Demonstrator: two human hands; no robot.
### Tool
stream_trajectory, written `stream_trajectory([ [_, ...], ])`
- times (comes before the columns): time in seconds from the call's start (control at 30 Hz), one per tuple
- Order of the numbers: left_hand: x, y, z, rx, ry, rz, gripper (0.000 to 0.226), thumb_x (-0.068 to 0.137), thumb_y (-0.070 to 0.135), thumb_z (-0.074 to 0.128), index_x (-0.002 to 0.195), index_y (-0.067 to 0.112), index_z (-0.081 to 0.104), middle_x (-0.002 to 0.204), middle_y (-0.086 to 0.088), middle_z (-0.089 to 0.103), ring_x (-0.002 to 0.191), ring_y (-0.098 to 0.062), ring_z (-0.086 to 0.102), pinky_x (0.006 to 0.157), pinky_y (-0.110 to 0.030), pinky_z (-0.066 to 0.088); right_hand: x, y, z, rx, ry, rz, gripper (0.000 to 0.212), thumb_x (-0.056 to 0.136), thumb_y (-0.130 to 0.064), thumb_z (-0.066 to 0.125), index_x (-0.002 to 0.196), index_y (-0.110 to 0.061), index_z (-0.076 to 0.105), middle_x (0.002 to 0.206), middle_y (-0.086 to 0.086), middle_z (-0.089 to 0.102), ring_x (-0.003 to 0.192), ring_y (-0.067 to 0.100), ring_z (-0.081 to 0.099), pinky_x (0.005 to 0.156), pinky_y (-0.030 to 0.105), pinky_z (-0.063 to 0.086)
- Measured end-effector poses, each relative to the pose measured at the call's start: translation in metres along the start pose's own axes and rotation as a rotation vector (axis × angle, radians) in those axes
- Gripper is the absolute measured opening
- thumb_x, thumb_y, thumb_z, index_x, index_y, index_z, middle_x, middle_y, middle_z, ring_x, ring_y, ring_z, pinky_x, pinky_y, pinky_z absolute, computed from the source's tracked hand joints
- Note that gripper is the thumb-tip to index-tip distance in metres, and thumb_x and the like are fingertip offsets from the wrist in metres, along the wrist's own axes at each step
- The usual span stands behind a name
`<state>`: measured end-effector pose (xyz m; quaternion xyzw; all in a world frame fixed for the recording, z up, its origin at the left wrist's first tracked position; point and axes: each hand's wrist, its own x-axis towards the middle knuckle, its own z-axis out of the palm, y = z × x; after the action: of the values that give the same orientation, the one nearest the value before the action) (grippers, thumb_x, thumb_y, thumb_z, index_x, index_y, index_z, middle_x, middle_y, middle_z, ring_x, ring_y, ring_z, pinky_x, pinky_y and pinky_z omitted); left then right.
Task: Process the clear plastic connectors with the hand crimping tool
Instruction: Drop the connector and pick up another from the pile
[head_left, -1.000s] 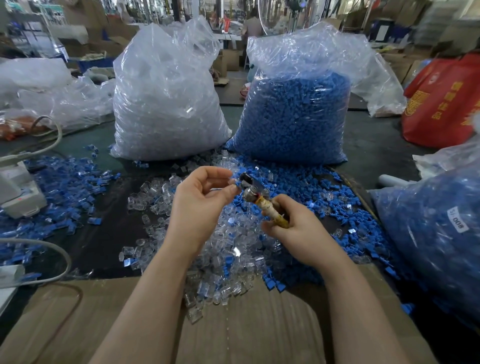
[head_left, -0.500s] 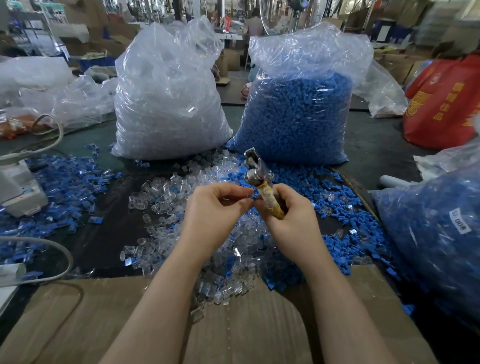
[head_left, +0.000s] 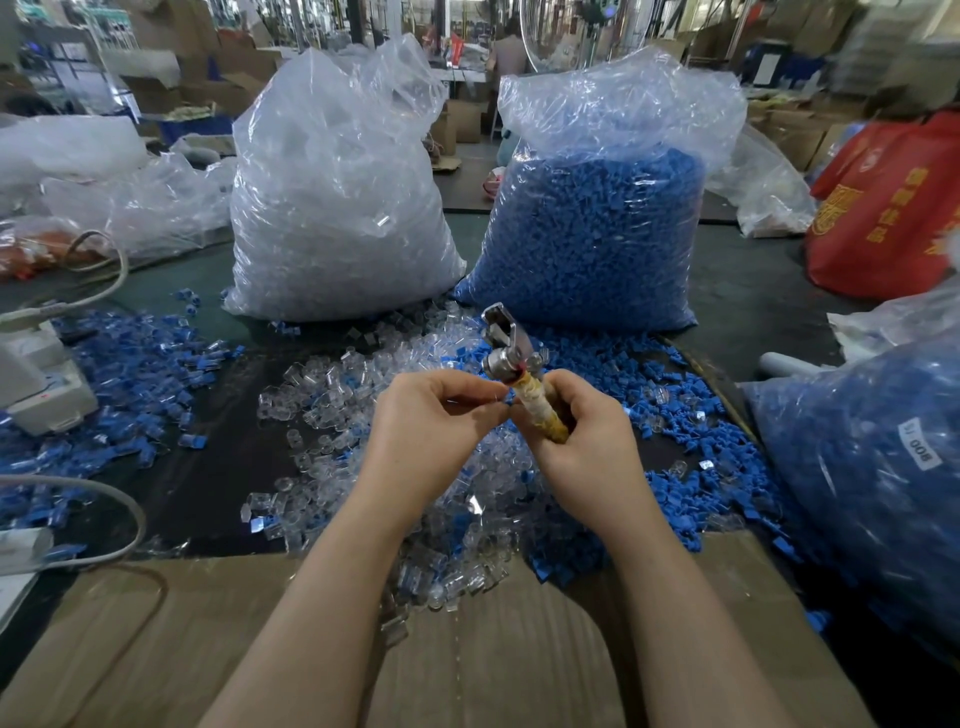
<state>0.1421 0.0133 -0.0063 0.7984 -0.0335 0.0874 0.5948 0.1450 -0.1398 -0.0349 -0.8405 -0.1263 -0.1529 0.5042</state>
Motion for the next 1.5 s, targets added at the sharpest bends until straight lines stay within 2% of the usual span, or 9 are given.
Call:
stream_trajectory([
  [0.17, 0.001, -0.002, 0.000, 0.020, -0.003, 0.004, 0.022, 0.076, 0.014, 0.084, 0.074, 0.033, 0.074, 0.073, 0.016, 0.074, 0.070, 0.001, 0.069, 0.061, -0.011, 0.049, -0.001, -0.001, -0.002, -0.049, -0.003, -0.005, 0.016, 0.089, -0.019, 0.070, 0.081, -0.025, 0.057, 0.067, -0.013, 0.056, 0.059, 0.015, 0.049, 0.057, 0.044, 0.043],
  [0.27, 0.001, -0.004, 0.000, 0.004, -0.012, -0.003, 0.019, 0.075, 0.013, 0.084, 0.076, 0.030, 0.076, 0.078, 0.012, 0.075, 0.077, -0.006, 0.072, 0.073, -0.026, 0.057, 0.000, -0.001, -0.001, -0.059, -0.014, 0.005, 0.014, 0.088, -0.018, 0.070, 0.082, -0.023, 0.058, 0.067, -0.007, 0.058, 0.062, 0.022, 0.052, 0.059, 0.048, 0.046],
  [0.4, 0.001, -0.004, -0.001, -0.097, -0.015, -0.038, 0.017, 0.078, 0.006, 0.080, 0.079, 0.023, 0.077, 0.075, 0.004, 0.075, 0.073, -0.008, 0.070, 0.070, -0.027, 0.056, 0.000, -0.002, -0.002, 0.009, -0.050, 0.017, 0.012, 0.090, -0.021, 0.069, 0.084, -0.018, 0.060, 0.066, -0.006, 0.056, 0.058, 0.015, 0.046, 0.055, 0.037, 0.040],
  [0.53, 0.003, -0.005, -0.007, -0.246, 0.020, -0.057, 0.017, 0.081, 0.002, 0.076, 0.090, 0.017, 0.075, 0.084, -0.003, 0.076, 0.081, -0.017, 0.071, 0.078, -0.029, 0.058, 0.001, 0.000, -0.012, 0.096, -0.099, 0.123, 0.015, 0.092, -0.026, 0.067, 0.090, -0.013, 0.059, 0.078, 0.014, 0.059, 0.065, 0.018, 0.049, 0.061, 0.037, 0.043],
  [0.67, 0.005, -0.006, -0.012, -0.406, 0.068, -0.059, 0.019, 0.082, -0.004, 0.073, 0.094, 0.010, 0.067, 0.087, -0.010, 0.074, 0.084, -0.020, 0.072, 0.073, -0.021, 0.057, 0.001, 0.006, -0.023, 0.001, -0.228, 0.181, 0.011, 0.092, -0.025, 0.066, 0.092, -0.018, 0.057, 0.075, 0.000, 0.054, 0.064, 0.015, 0.047, 0.062, 0.034, 0.040],
  [0.8, 0.007, -0.008, -0.013, -0.405, 0.080, -0.017, 0.021, 0.081, -0.002, 0.074, 0.095, 0.011, 0.065, 0.083, -0.003, 0.073, 0.080, -0.013, 0.069, 0.070, -0.018, 0.054, 0.001, 0.008, -0.024, -0.024, -0.309, 0.218, 0.014, 0.091, -0.024, 0.066, 0.095, -0.017, 0.055, 0.082, 0.005, 0.055, 0.067, 0.018, 0.048, 0.064, 0.035, 0.039],
  [0.9, 0.008, -0.011, -0.013, -0.361, 0.075, 0.011, 0.021, 0.082, -0.001, 0.074, 0.094, 0.013, 0.065, 0.077, 0.006, 0.072, 0.075, -0.006, 0.068, 0.070, -0.018, 0.053, 0.001, 0.007, -0.022, -0.032, -0.326, 0.211, 0.013, 0.091, -0.023, 0.067, 0.096, -0.018, 0.055, 0.085, 0.007, 0.058, 0.068, 0.018, 0.049, 0.065, 0.036, 0.039],
  [1.13, 0.010, -0.012, -0.011, -0.290, 0.071, 0.035, 0.021, 0.082, -0.002, 0.074, 0.093, 0.015, 0.066, 0.086, 0.000, 0.075, 0.079, -0.008, 0.071, 0.071, -0.017, 0.054, 0.001, 0.007, -0.019, -0.107, -0.335, 0.188, 0.016, 0.091, -0.026, 0.066, 0.091, -0.024, 0.051, 0.076, -0.006, 0.051, 0.063, 0.012, 0.046, 0.062, 0.033, 0.038],
  [1.5, 0.009, -0.011, -0.010, -0.294, 0.072, 0.036, 0.021, 0.083, -0.001, 0.074, 0.094, 0.014, 0.066, 0.088, -0.002, 0.075, 0.080, -0.010, 0.071, 0.075, -0.022, 0.056, 0.000, 0.006, -0.021, -0.171, -0.347, 0.182, 0.020, 0.088, -0.021, 0.066, 0.090, -0.026, 0.047, 0.080, -0.002, 0.053, 0.068, 0.018, 0.048, 0.065, 0.039, 0.042],
])
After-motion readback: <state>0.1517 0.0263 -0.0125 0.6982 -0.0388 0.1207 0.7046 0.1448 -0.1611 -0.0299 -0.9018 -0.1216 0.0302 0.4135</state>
